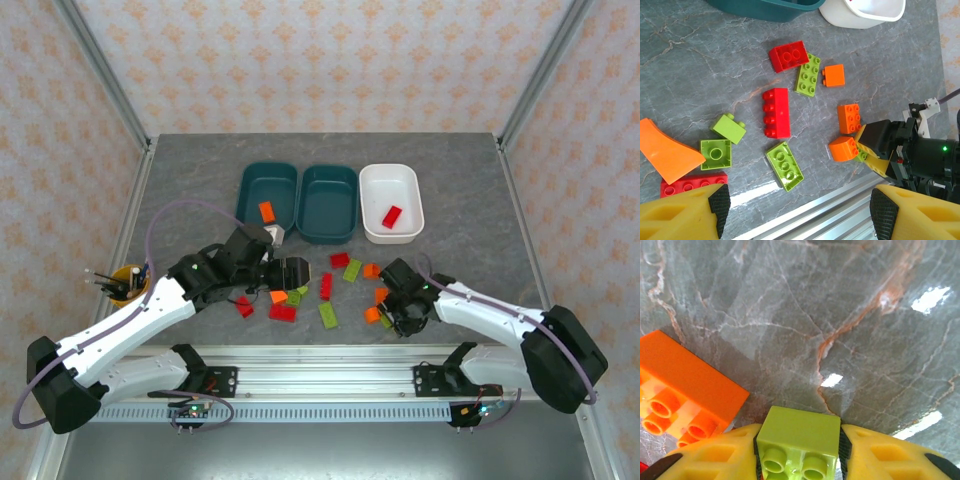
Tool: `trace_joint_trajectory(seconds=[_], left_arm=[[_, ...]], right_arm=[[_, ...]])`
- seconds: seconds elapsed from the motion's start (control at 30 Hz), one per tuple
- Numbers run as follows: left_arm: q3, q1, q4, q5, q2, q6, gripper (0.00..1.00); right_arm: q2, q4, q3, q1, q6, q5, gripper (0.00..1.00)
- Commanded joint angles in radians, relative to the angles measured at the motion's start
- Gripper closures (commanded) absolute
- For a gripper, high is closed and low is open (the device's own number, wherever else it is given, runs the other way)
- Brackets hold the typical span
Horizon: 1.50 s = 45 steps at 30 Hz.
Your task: Sort the legos into containers by color
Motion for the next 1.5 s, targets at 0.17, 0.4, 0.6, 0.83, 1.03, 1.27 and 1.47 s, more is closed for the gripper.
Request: trace_joint_trajectory(seconds=[0.17, 0.4, 0.6, 0.83, 1.03, 1.27, 1.47], left_arm=[[-0.007, -0.006, 0.049, 0.026, -0.012, -0.035, 0.23], [0.076, -0.002, 0.081, 0.035, 0.005, -0.078, 0.21], [0.211, 0.083, 0.035, 0.020, 0.055, -0.092, 0.20], [0.286, 0.233, -0.060, -0.126, 0.121, -0.141, 0.20], [0.292, 0.273, -0.036, -0.168, 0.169, -0.162, 0.20], [0.249, 0.273, -0.038, -0.188, 0.159, -0.165, 0.20], [0.205, 0.273, -0.105, -0.207, 0.122, -0.169, 0.20]], right_arm=[[-0.008, -0.089, 0.034, -0.008, -0.027, 0.102, 0.69], [-0.033, -0.306, 0.333, -0.007, -0.275, 0.251, 0.72], [0.211, -0.273, 0.673, -0.008, -0.542, 0.219, 0.72], [0.643, -0.306, 1.131, -0.028, -0.727, 0.163, 0.72], [0.963, -0.337, 1.438, -0.108, -0.774, 0.122, 0.71], [1.286, -0.473, 1.830, -0.149, -0.829, 0.054, 0.67], [1.334, -0.510, 1.896, -0.153, -0.817, 0.044, 0.54]])
